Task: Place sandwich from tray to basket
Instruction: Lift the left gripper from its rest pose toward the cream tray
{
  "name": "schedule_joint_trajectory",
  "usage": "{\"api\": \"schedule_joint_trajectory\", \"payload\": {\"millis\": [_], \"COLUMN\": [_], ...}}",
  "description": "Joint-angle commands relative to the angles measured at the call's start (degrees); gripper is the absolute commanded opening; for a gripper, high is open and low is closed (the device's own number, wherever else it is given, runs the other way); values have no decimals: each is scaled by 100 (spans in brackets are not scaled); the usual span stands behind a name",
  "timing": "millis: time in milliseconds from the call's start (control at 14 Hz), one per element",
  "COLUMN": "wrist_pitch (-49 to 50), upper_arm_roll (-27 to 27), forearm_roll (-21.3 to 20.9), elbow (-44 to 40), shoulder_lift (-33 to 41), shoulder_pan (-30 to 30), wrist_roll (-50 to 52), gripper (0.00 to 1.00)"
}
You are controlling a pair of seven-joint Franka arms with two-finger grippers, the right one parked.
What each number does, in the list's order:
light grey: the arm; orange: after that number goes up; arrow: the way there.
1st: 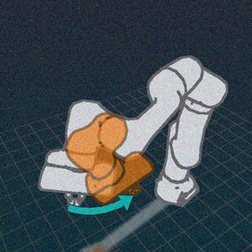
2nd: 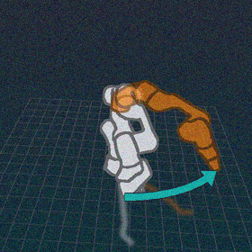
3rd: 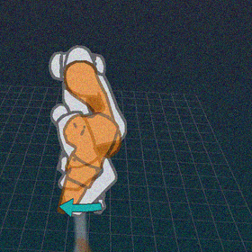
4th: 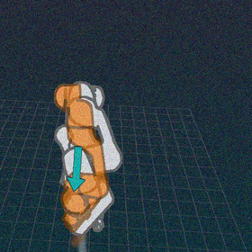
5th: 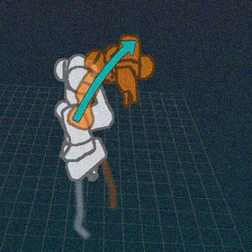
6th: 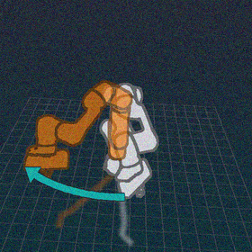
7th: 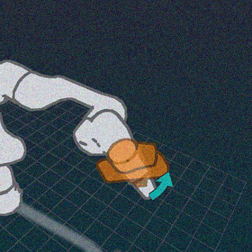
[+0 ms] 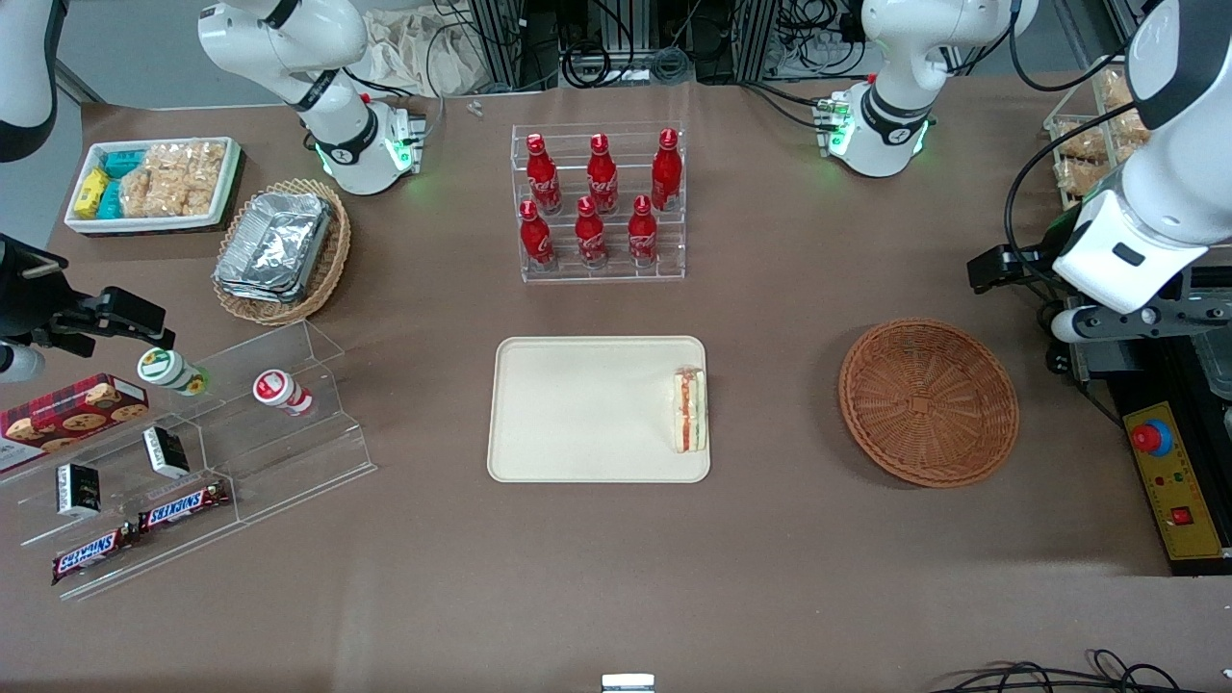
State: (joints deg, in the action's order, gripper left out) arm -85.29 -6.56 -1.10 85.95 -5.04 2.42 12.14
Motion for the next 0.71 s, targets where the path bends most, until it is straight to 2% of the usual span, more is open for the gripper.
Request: {"api": "schedule_joint_trajectory", "payload": {"millis": [0,286,357,429,643], "wrist_pitch": [65,3,-40,-180,-1048], "upper_arm_roll": [5,-117,-170,-257,-373], "forearm_roll": [49,101,240,372,321], "elbow": [-132,-122,-114,-105,-61], "shoulder_lift": [-50,-225,-304,-426,-874], "shoulder_pan": [-13,196,311,477,1267], "wrist_roll": [-36,69,174,480,1842], "gripper": [100,100,100,100,100]}}
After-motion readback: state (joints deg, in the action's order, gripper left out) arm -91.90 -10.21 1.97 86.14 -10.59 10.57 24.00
